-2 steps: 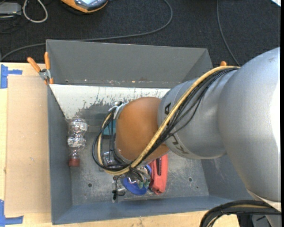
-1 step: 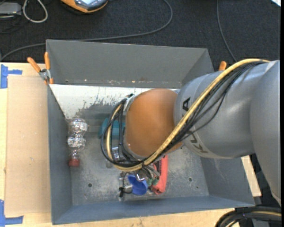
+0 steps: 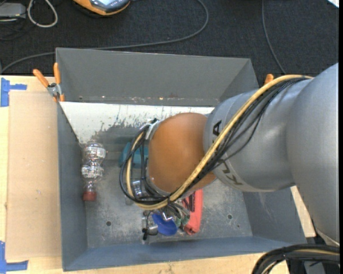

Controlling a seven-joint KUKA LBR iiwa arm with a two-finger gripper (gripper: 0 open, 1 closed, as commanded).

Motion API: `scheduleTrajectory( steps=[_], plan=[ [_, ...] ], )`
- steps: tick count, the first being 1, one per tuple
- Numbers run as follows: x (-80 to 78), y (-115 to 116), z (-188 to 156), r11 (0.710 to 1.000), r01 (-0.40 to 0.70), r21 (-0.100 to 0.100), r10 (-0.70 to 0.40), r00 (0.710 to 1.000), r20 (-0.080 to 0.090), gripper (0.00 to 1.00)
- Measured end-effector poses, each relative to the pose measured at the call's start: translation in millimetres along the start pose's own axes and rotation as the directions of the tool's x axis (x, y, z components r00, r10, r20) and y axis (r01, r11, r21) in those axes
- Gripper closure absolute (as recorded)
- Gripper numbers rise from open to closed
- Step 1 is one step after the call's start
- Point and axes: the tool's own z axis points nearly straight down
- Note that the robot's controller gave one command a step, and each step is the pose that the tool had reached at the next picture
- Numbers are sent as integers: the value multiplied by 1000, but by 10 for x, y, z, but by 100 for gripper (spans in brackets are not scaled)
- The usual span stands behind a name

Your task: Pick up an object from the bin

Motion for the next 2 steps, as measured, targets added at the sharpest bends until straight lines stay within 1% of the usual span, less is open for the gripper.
scheduleTrajectory(
  steps=[1,2],
  plan=[
    [-246,-499,316,999,43,1,-43,999,-2,0],
    [-247,-490,315,999,43,0,-43,999,-1,0]
  ],
)
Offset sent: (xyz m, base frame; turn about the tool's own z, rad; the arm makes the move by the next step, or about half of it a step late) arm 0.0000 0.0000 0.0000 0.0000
